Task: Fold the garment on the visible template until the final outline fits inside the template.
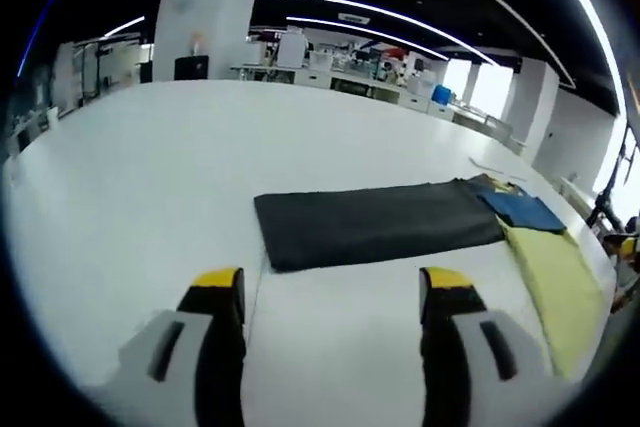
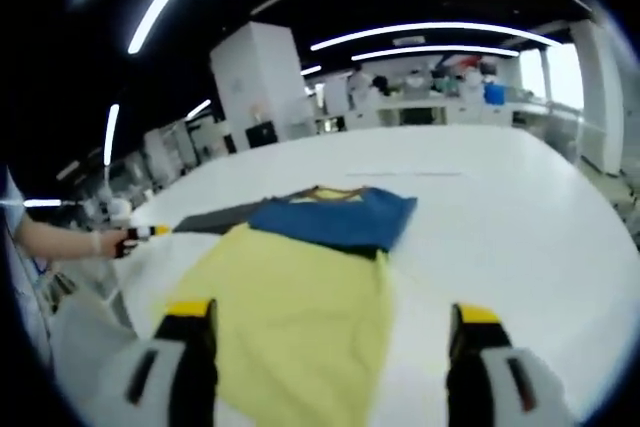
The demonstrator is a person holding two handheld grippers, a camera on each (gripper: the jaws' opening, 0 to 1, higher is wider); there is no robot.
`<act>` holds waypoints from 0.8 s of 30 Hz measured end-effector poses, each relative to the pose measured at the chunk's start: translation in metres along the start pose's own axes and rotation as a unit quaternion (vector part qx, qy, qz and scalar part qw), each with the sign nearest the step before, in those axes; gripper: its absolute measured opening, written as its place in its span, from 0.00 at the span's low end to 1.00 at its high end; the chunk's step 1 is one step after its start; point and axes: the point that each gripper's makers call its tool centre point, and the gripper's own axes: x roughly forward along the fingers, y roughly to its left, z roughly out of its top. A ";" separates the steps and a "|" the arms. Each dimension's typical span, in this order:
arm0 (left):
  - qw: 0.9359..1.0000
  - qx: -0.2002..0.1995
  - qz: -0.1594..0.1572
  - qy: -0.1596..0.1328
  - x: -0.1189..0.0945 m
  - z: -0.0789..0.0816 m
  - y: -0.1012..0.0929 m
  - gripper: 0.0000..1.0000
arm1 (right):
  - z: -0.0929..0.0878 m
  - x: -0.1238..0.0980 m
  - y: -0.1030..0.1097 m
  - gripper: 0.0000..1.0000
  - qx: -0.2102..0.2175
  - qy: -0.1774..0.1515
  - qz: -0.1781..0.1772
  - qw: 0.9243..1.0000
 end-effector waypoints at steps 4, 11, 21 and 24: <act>1.000 -0.018 0.003 0.006 0.008 -0.003 0.003 0.51 | 0.004 0.004 0.002 0.97 0.014 -0.001 0.017 1.000; 0.998 -0.043 0.037 0.013 0.012 0.001 0.014 0.43 | 0.010 0.005 0.003 0.98 0.010 -0.006 0.025 1.000; 0.996 -0.049 0.072 0.010 0.020 0.004 0.028 0.16 | 0.003 0.002 -0.004 0.98 0.022 -0.001 0.018 1.000; 0.995 -0.057 0.079 0.018 0.019 0.002 0.031 0.06 | -0.001 0.003 -0.006 0.98 0.026 0.000 0.016 1.000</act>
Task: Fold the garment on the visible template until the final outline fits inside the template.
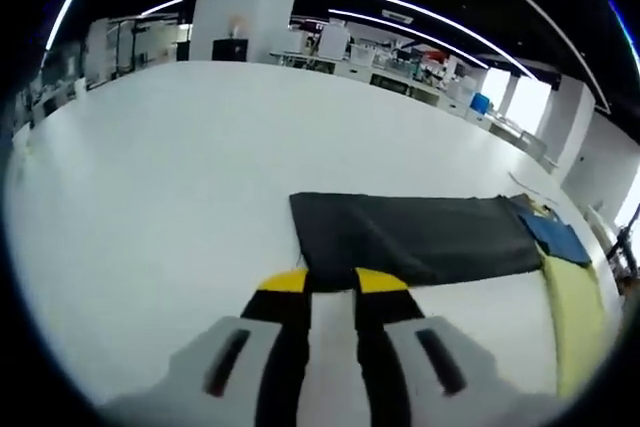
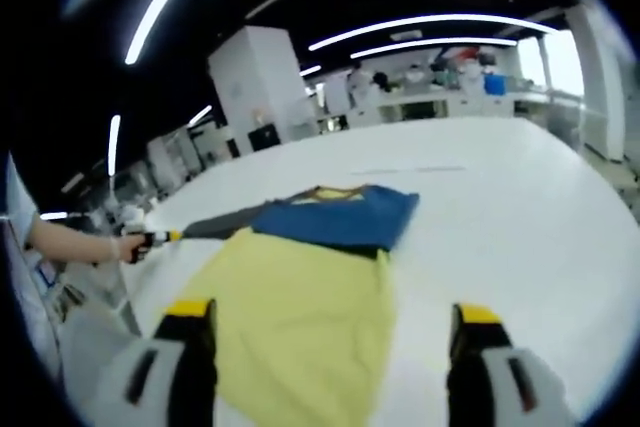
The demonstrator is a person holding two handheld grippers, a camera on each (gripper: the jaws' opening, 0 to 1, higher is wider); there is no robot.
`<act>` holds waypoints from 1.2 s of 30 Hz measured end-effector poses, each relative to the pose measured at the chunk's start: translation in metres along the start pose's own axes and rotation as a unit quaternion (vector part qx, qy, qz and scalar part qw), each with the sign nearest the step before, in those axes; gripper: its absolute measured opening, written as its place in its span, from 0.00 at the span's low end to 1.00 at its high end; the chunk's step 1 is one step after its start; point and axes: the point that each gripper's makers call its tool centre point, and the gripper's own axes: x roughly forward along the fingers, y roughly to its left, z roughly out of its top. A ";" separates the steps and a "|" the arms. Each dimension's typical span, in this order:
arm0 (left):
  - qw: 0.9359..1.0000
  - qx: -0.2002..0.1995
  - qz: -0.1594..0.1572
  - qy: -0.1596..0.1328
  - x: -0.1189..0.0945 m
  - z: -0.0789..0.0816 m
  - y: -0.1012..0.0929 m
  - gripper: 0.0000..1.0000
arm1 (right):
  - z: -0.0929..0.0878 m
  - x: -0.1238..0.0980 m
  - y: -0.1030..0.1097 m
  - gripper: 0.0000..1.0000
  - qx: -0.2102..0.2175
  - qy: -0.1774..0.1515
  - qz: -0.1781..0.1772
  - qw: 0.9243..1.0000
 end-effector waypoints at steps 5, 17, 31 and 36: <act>1.000 -0.022 0.003 -0.001 0.002 0.007 0.004 0.00 | -0.006 -0.001 0.001 0.98 0.004 -0.001 0.000 1.000; 0.997 0.023 -0.069 -0.025 -0.011 0.058 -0.045 0.00 | -0.004 -0.003 -0.002 0.97 0.011 -0.016 0.001 1.000; 0.969 0.073 -0.231 -0.044 -0.004 0.100 -0.209 0.00 | -0.003 -0.011 -0.003 0.96 0.035 -0.040 -0.004 0.999; 0.960 0.092 -0.261 -0.032 0.005 0.092 -0.248 0.00 | -0.005 -0.014 -0.004 0.95 0.041 -0.043 -0.008 0.998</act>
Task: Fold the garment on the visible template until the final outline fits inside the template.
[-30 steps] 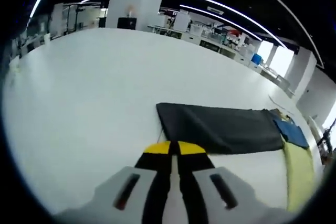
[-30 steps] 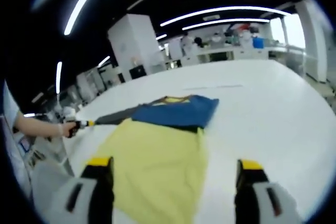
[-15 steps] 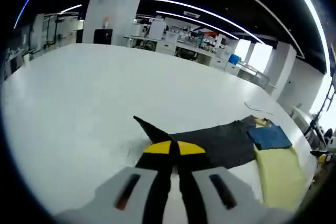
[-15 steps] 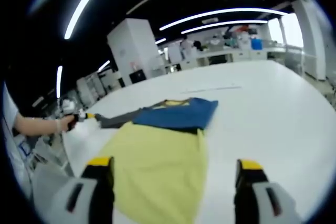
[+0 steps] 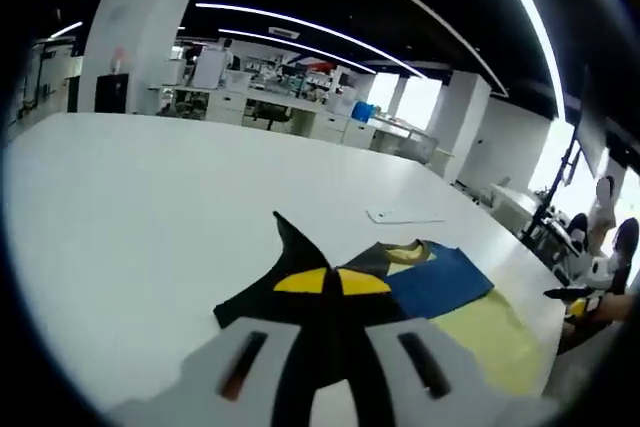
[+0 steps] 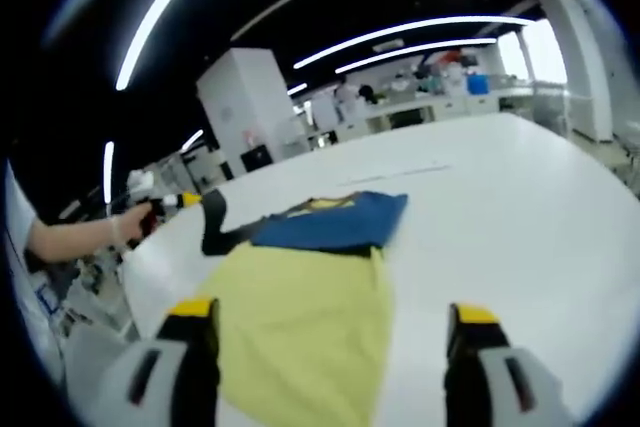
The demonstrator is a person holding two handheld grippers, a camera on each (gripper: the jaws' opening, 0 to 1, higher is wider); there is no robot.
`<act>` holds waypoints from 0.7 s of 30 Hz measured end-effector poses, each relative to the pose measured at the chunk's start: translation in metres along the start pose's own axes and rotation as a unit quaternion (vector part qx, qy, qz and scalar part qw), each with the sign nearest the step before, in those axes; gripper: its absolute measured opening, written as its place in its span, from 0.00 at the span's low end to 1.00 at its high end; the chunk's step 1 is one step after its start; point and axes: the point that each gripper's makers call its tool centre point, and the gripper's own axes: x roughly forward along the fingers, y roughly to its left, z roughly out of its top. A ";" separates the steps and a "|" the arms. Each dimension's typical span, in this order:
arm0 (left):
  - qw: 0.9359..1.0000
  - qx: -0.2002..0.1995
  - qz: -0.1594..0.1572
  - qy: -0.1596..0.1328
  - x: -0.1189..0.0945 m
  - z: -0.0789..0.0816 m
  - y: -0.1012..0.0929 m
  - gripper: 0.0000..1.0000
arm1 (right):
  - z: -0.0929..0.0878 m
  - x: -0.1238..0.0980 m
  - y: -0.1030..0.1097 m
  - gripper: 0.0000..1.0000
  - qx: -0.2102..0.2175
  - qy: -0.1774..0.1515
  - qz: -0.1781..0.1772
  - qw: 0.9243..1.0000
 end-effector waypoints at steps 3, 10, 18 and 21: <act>1.000 -0.007 -0.018 0.005 0.018 -0.004 -0.030 0.00 | -0.001 -0.002 -0.003 0.94 0.004 0.001 -0.004 1.000; 0.998 -0.021 -0.053 0.014 0.060 -0.007 -0.065 0.00 | -0.003 -0.008 -0.013 0.94 0.013 -0.002 -0.015 1.000; 0.995 -0.006 -0.098 0.028 0.098 -0.009 -0.112 0.00 | -0.011 -0.012 -0.016 0.94 0.025 0.000 -0.024 0.999; 0.993 -0.009 -0.113 0.030 0.109 -0.010 -0.133 0.00 | -0.014 -0.012 -0.016 0.94 0.025 0.002 -0.026 0.999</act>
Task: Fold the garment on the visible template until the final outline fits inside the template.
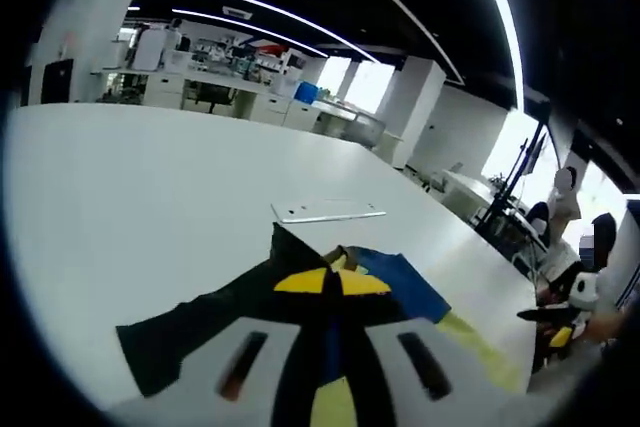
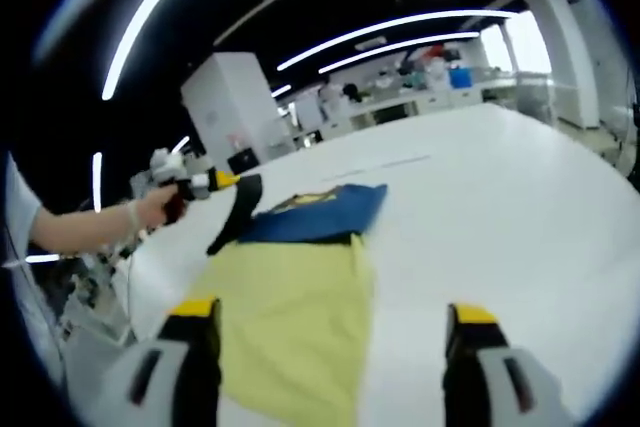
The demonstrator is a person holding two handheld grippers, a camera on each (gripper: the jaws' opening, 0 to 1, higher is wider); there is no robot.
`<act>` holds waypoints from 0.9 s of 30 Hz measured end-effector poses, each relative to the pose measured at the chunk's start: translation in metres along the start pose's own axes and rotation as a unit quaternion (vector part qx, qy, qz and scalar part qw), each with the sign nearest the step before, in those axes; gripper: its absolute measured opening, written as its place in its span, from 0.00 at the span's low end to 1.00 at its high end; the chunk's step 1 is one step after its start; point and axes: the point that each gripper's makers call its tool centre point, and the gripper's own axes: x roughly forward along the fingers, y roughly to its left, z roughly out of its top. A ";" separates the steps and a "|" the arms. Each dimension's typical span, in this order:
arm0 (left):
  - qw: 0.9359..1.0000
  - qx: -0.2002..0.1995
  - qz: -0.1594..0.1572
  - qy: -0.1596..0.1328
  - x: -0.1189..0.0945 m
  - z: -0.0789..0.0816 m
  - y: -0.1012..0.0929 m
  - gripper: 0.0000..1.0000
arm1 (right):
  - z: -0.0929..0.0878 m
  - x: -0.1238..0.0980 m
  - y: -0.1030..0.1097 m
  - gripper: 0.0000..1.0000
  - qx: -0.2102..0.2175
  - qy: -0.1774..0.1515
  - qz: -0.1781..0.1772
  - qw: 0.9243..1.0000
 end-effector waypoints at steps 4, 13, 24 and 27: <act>1.000 -0.003 -0.022 0.003 0.023 -0.003 -0.026 0.00 | -0.002 0.000 -0.001 0.94 0.005 -0.002 -0.002 1.000; 0.998 0.002 -0.056 0.034 0.068 -0.025 -0.066 0.00 | -0.007 -0.005 -0.009 0.94 0.019 -0.005 -0.012 1.000; 0.991 0.029 -0.104 0.074 0.105 -0.051 -0.118 0.00 | -0.011 -0.011 -0.018 0.94 0.039 -0.015 -0.022 0.999; 0.989 0.036 -0.110 0.087 0.113 -0.061 -0.132 0.00 | -0.014 -0.013 -0.020 0.94 0.044 -0.017 -0.024 0.999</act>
